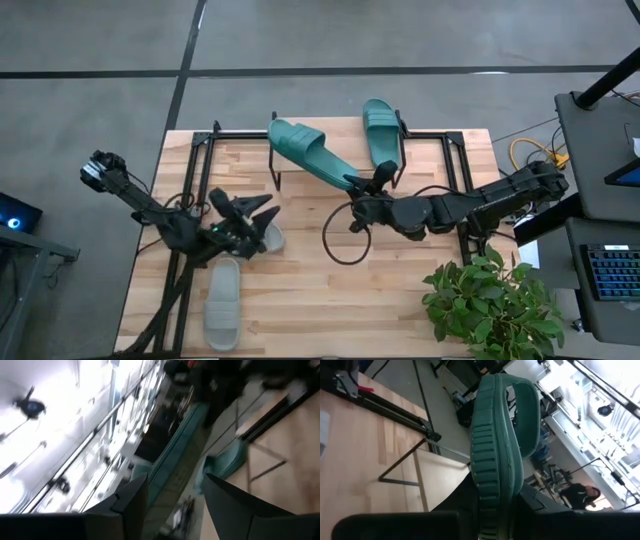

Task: Pick and place slides into the shelf
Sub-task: Put the green slide on the shelf

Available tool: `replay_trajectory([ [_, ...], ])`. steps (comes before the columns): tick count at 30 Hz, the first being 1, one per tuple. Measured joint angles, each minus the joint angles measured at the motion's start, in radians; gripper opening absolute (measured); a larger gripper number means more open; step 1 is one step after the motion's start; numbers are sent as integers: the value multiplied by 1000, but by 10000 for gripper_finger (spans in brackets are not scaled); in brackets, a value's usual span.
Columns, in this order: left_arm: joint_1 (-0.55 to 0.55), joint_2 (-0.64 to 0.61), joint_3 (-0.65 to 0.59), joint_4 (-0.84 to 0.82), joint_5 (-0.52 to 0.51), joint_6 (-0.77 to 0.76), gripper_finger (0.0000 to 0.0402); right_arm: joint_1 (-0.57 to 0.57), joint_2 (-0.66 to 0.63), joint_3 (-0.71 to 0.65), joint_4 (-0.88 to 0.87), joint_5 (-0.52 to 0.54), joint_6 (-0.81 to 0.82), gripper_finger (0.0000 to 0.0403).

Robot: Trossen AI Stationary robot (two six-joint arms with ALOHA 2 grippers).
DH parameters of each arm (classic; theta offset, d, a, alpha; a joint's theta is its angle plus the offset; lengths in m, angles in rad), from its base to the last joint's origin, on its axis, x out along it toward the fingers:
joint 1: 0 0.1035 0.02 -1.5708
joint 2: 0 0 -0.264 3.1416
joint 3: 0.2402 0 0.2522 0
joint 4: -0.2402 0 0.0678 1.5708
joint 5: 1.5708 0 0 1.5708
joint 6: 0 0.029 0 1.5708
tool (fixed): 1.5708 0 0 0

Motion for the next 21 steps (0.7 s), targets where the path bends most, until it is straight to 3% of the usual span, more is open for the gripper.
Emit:
replay_trajectory([
  [7,62,-3,32,-4,-33,1,175,22,0,0,-18,2,-103,55],
  [11,69,-74,20,-14,-35,133,175,39,-5,-1,-39,-38,-108,55],
  [17,90,-178,18,-252,-10,149,175,71,-9,-2,-71,-141,-72,55],
  [21,90,-203,-1,-265,-8,149,175,86,-9,-2,-68,-169,-72,55],
])
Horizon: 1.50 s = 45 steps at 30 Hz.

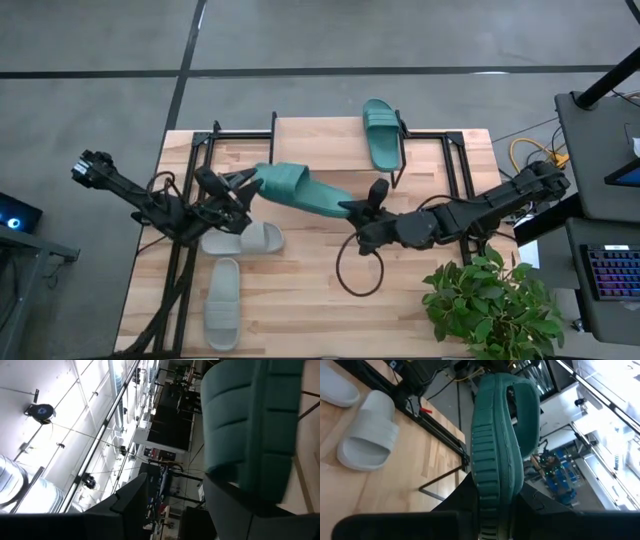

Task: Pick and place slides into the shelf
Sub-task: Put the green slide on the shelf

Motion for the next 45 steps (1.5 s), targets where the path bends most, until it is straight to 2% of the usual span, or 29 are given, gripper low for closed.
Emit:
replay_trajectory([
  [7,0,-16,-10,-83,0,0,175,10,-14,-1,-9,-12,-2,55],
  [15,0,-37,-6,-73,-21,-27,175,10,-36,-1,-18,-4,6,55],
  [20,0,-74,-11,-73,-27,-56,175,10,-58,-1,-33,64,-33,54],
  [24,0,-92,-17,-80,-26,-97,175,10,-86,-1,-46,71,-38,54],
  [26,0,-86,-26,-85,-26,-107,175,10,-94,-1,-46,63,-39,54],
  [31,0,-42,-28,-133,-23,-108,175,10,-104,-1,-46,-32,-39,54],
  [38,2,-18,-22,-132,-20,-158,175,10,-104,-1,-61,-45,-40,54],
  [41,7,-12,-23,-133,-11,-207,175,9,-104,-1,-74,-102,-38,54],
  [45,6,1,-21,-130,22,-264,175,10,-98,-2,-74,-114,-48,54],
])
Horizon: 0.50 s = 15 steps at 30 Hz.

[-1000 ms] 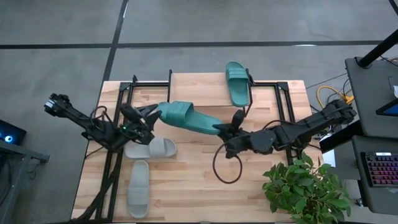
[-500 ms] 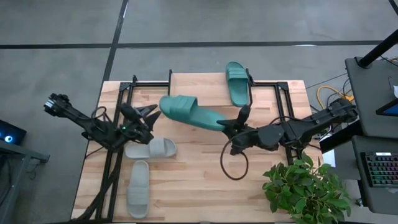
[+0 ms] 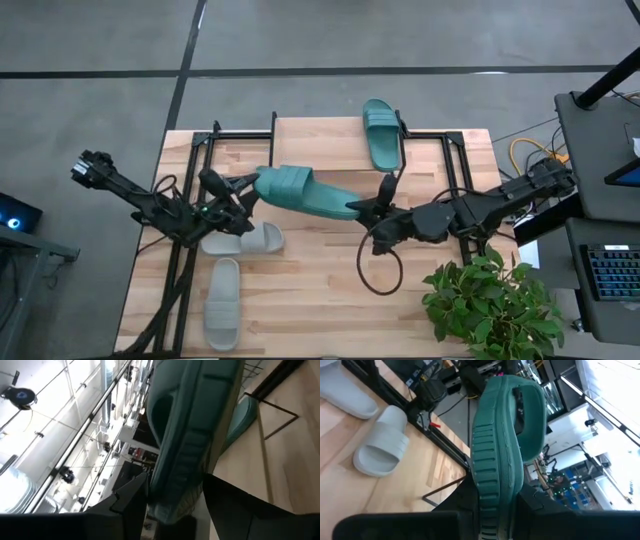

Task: Pick and place slides into the shelf
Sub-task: Put the green slide on the shelf

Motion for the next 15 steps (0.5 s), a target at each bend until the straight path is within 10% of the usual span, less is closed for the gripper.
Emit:
replay_trajectory([
  [8,4,58,0,-4,8,-62,166,1,4,0,-10,3,-10,53],
  [15,30,77,-2,-12,23,-101,44,0,3,0,-8,18,-10,53],
])
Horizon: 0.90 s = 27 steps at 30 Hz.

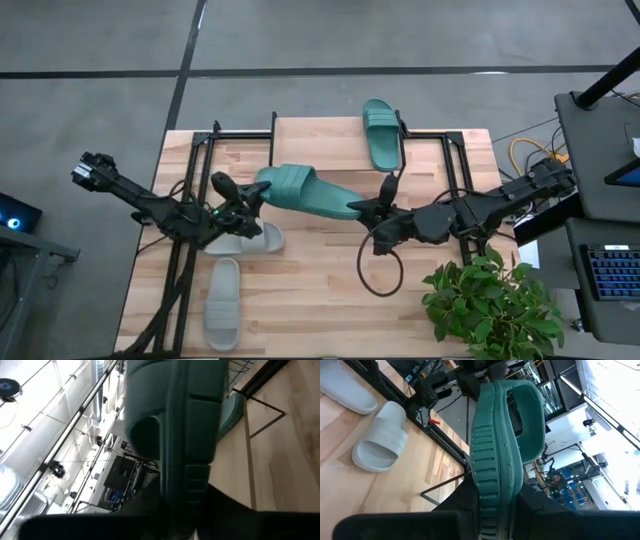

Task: Pick and place slides into the shelf
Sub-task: Put the green slide on the shelf

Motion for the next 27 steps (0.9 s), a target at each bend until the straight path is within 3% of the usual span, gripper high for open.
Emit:
replay_trajectory([
  [3,10,-13,0,2,15,-2,23,0,-4,0,13,11,0,63],
  [8,35,-29,-3,4,32,-2,23,11,-9,1,25,137,4,138],
  [12,58,-44,-3,8,30,0,23,25,-15,1,25,193,-4,176],
  [17,86,-59,-3,7,29,17,23,34,-16,1,22,215,-7,186],
  [22,108,-119,-4,4,28,31,23,49,-23,1,15,314,-17,178],
  [27,164,-233,-4,-124,295,-150,22,59,-51,1,22,319,-2,167],
])
